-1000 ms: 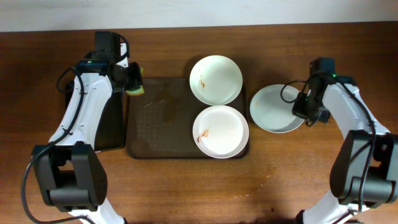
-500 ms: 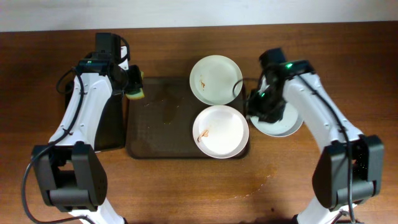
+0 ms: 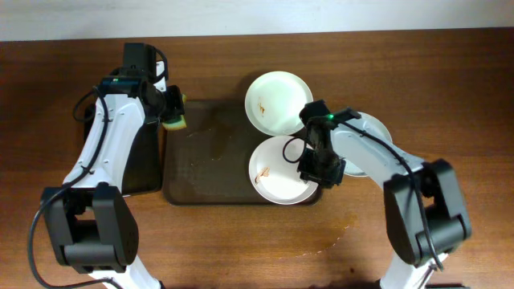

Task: Clean dirty plates on tray and stack at the side
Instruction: 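Grip the rim of the lower-right plate with the right gripper, then scrub the held plate with the sponge in the left gripper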

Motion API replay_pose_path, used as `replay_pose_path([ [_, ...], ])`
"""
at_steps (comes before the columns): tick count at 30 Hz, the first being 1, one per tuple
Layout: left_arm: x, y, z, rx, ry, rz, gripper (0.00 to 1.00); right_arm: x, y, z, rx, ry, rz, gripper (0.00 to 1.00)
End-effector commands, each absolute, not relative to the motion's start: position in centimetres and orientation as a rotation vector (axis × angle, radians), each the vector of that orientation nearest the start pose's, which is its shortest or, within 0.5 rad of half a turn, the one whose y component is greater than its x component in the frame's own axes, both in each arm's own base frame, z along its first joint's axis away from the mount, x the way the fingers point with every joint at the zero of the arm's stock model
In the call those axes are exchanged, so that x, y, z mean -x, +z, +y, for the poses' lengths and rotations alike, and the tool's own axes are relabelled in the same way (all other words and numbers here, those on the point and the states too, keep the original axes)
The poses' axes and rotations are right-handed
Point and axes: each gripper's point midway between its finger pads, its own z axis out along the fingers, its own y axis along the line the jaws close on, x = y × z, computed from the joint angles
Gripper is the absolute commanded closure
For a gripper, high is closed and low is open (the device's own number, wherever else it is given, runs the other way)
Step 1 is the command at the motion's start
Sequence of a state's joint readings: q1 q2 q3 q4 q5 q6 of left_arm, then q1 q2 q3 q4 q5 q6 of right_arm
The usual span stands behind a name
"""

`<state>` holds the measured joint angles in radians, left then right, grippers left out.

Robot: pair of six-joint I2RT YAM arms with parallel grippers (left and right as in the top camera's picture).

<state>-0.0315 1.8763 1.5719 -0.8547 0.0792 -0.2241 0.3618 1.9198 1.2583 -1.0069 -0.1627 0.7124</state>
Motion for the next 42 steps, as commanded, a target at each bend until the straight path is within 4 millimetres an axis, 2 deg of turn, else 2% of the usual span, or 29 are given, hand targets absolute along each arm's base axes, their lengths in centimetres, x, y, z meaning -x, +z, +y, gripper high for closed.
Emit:
replay_pose_path([
  [1, -44.9, 12.1, -2.9, 0.218, -0.19, 2.734, 0.99, -28.4, 0.4, 14.8, -0.524, 0.208, 3.313, 0.67],
  [4, -44.9, 12.1, -2.9, 0.218, -0.19, 2.734, 0.99, -28.9, 0.6, 16.1, -0.392, 0.265, 3.309, 0.71],
  [5, -44.9, 12.1, -2.9, 0.218, -0.19, 2.735, 0.99, -29.2, 0.9, 17.0, -0.282, 0.298, 3.303, 0.73],
  [7, -44.9, 12.1, -2.9, 0.218, -0.19, 2.735, 0.99, -30.4, 2.4, 19.3, -0.018, 0.338, 3.242, 0.76],
  [8, -44.9, 12.1, -2.9, 0.218, -0.19, 2.735, 0.99, -31.2, 2.9, 20.3, 0.031, 0.337, 3.198, 0.76],
  [9, -44.9, 12.1, -2.9, 0.218, -0.19, 2.735, 0.99, -32.3, 3.4, 22.2, 0.088, 0.391, 3.127, 0.76],
  [12, -44.8, 12.1, -2.9, 0.218, -0.189, 2.739, 0.99, -33.8, 3.2, 25.3, 0.177, 0.453, 3.018, 0.76],
  [14, -44.8, 12.1, -2.9, 0.218, -0.189, 2.737, 0.99, -34.1, 2.6, 25.6, 0.199, 0.448, 3.007, 0.76],
  [16, -44.8, 12.1, -2.9, 0.218, -0.189, 2.737, 0.99, -34.7, 2.9, 25.6, 0.232, 0.448, 2.986, 0.76],
  [19, -44.8, 12.1, -2.9, 0.218, -0.189, 2.737, 0.99, -36.5, 6.4, 23.6, 0.171, 0.255, 2.938, 0.65],
  [21, -44.8, 12.1, -2.9, 0.217, -0.189, 2.737, 0.99, -37.1, 7.2, 23.1, 0.158, 0.208, 2.91, 0.61],
  [22, -44.8, 12.1, -2.9, 0.217, -0.189, 2.737, 0.99, -37.0, 6.9, 22.4, 0.136, 0.16, 2.919, 0.59],
  [24, -44.9, 12.1, -2.9, 0.172, -0.179, 2.738, 0.99, -36.3, 5.6, 19.9, 0.009, -0.016, 2.937, 0.55],
  [26, -44.9, 12.1, -2.9, 0.156, -0.175, 2.735, 0.99, -35.8, 4.3, 19.7, 0.012, -0.013, 2.952, 0.53],
  [27, -45.0, 12.1, -2.9, 0.155, -0.175, 2.733, 0.99, -35.2, 3.1, 20.0, 0.016, 0.019, 2.974, 0.52],
  [29, -45.0, 12.1, -2.9, 0.155, -0.176, 2.732, 0.99, -34.6, 1.4, 21.8, 0.03, 0.177, 3.009, 0.5],
  [32, -45.0, 12.1, -2.9, 0.155, -0.176, 2.732, 0.99, -34.7, 0.5, 24.6, 0.06, 0.376, 3.016, 0.64],
  [34, -45.0, 12.1, -2.9, 0.155, -0.176, 2.733, 0.99, -35.2, 0.0, 26.6, 0.093, 0.487, 2.988, 0.69],
  [36, -45.0, 12.1, -2.9, 0.155, -0.177, 2.735, 0.99, -36.6, 0.3, 27.8, 0.118, 0.51, 2.908, 0.7],
  [38, -44.7, 11.7, -2.9, 0.155, -0.177, 2.75, 0.99, -37.8, 0.6, 28.1, 0.155, 0.506, 2.848, 0.7],
  [42, -42.8, 10.1, -4.0, 0.126, -0.176, 2.832, 0.99, -38.3, 1.4, 28.2, 0.237, 0.459, 2.822, 0.69],
])
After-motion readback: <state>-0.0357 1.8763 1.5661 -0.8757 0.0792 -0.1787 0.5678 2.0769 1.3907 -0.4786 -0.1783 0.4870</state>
